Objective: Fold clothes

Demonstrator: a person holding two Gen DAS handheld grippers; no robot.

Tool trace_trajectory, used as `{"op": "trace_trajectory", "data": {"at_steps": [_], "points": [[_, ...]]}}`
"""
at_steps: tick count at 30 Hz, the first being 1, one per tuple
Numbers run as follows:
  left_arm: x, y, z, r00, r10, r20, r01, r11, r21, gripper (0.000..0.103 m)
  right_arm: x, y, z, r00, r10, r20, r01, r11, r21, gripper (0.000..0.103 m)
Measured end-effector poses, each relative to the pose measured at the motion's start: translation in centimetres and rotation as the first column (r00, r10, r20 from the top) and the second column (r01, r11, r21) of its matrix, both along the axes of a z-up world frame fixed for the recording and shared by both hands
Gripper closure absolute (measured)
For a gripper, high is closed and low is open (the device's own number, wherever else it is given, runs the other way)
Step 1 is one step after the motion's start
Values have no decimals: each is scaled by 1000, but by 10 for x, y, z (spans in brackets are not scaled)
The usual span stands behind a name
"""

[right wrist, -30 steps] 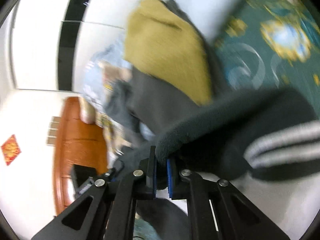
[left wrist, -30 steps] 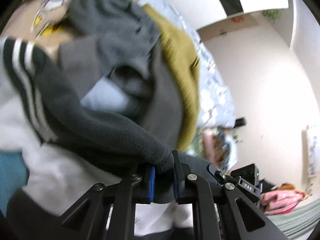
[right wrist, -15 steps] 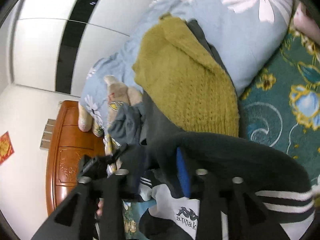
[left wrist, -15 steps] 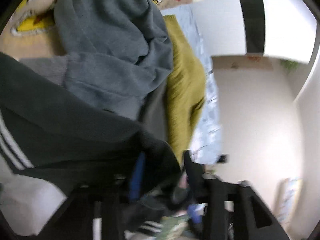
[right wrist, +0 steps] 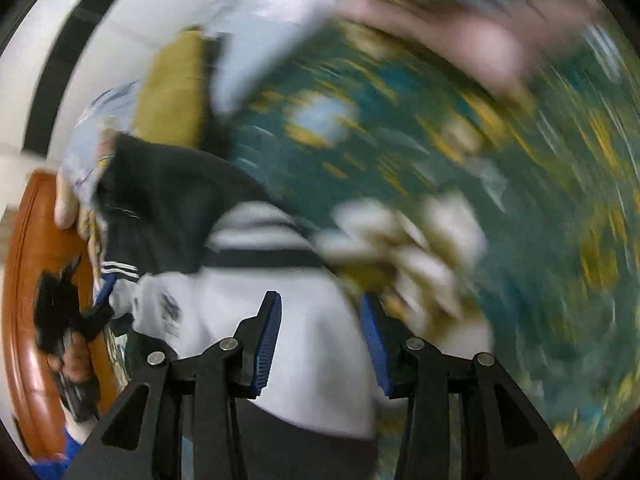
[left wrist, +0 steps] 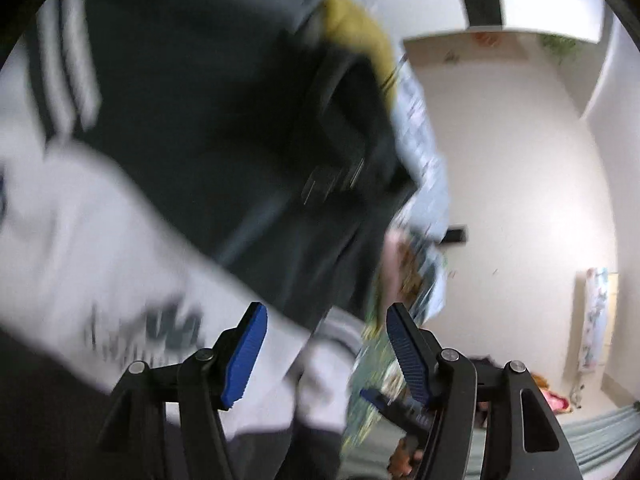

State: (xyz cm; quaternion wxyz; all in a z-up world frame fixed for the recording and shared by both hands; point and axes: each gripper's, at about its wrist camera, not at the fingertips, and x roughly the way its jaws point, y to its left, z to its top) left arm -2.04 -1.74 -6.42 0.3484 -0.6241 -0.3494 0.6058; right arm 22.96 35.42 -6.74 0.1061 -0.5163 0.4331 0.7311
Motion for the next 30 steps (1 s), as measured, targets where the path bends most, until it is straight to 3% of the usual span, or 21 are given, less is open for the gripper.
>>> {"op": "trace_trajectory", "data": {"at_steps": [4, 12, 15, 16, 19, 21, 25, 27, 30], "points": [[17, 12, -12, 997, -29, 70, 27, 999, 27, 37, 28, -6, -26, 999, -40, 26, 43, 993, -114, 61], [19, 12, 20, 998, -58, -4, 58, 997, 51, 37, 10, -35, -49, 998, -16, 65, 23, 995, -100, 59], [25, 15, 22, 998, -58, 6, 57, 997, 44, 37, 5, -43, -45, 999, -17, 47, 22, 995, -97, 92], [26, 14, 21, 998, -56, 10, 56, 998, 42, 37, 4, -45, -42, 999, -17, 44, 21, 996, -89, 92], [26, 8, 22, 999, -46, 8, 45, 998, 36, 37, 6, -35, -24, 999, -20, 49, 20, 1000, -5, 94], [25, 3, 23, 999, -35, 1, 35, 999, 34, 37, 2, -19, -3, 997, -19, 77, 8, 991, 132, 94], [22, -2, 25, 1000, -7, 7, 7, 1000, 30, 37, -20, 18, 49, 992, -41, 120, -15, 900, 435, 94], [22, -3, 24, 1000, 2, 10, -2, 1000, 28, 37, -36, 28, 61, 994, -25, 107, -28, 882, 470, 93], [22, -7, 26, 1000, 9, 8, -9, 1000, 23, 37, -53, 34, 55, 992, -7, 124, -53, 881, 471, 89]]}}
